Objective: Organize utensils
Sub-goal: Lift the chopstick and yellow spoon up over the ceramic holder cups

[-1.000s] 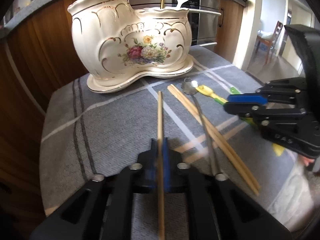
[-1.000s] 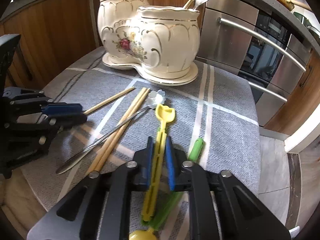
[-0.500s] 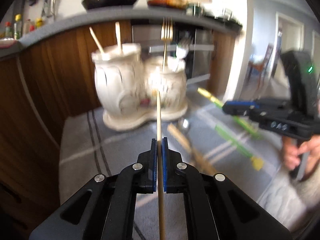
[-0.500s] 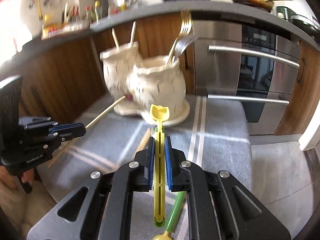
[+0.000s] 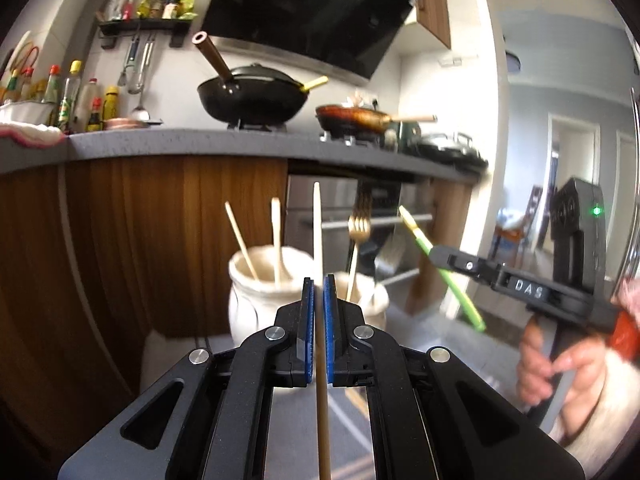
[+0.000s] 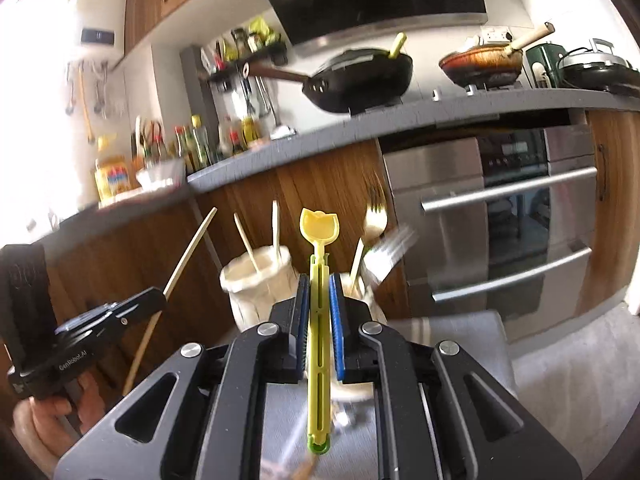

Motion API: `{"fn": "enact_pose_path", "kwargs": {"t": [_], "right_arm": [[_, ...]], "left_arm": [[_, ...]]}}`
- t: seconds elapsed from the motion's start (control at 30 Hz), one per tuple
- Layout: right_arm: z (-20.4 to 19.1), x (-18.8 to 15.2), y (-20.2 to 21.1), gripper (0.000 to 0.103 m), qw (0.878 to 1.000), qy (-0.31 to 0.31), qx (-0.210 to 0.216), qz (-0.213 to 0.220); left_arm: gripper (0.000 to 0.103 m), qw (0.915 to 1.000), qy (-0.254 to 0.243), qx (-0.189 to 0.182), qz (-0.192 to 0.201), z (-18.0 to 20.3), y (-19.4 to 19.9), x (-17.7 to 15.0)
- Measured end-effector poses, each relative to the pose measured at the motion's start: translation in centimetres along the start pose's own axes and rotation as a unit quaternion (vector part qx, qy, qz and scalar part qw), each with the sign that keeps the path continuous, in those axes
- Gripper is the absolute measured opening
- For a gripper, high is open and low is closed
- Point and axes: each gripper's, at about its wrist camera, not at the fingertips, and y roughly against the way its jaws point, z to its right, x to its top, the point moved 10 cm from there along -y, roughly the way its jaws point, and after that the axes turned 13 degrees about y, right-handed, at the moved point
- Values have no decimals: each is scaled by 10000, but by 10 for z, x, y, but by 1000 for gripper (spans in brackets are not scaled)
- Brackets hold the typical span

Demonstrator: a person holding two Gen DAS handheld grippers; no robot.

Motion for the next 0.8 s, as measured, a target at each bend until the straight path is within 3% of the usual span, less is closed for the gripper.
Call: {"fn": "enact_pose_path", "kwargs": {"t": [0.2,0.47,0.8], "right_arm": [[4,25,-35,10,9996,-110,106,235],[11,24,-77,10,9990,-228,334,183],[16,8,-92,10,9990,-160,351,203]], "left_arm": [[5,9976,504,-145,458,-18,-22,39],[5,9919,944,-372,768,-31,-64,68],[5,9907,790,-243,1082,-32,-96,78]]}}
